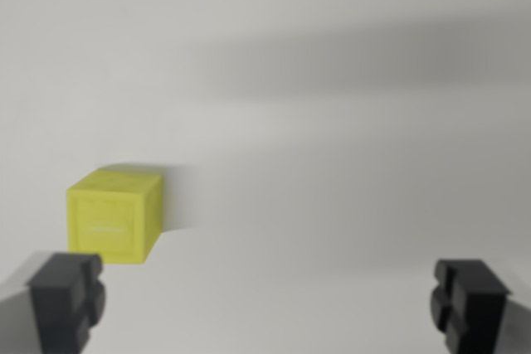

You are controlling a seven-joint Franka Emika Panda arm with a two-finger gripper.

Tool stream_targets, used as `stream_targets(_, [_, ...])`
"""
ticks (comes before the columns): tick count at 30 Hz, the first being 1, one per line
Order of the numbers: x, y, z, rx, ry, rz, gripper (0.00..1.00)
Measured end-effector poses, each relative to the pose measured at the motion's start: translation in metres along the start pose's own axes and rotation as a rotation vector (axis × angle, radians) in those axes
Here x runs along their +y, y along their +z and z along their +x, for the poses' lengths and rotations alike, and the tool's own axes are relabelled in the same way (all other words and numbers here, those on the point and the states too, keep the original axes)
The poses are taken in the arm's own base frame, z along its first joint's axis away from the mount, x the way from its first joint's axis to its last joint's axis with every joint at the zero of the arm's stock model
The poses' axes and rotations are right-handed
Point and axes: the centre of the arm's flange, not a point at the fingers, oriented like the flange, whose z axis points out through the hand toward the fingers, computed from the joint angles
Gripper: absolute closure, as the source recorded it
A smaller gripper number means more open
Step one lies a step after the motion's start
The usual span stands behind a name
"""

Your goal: Pick yellow cube

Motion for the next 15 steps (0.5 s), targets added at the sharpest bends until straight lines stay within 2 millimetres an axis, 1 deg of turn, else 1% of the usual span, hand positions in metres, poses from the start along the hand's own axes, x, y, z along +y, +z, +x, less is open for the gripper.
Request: stream_targets(15, [-0.005, 0.024, -0.019, -0.007, 0.008, -0.005, 0.00])
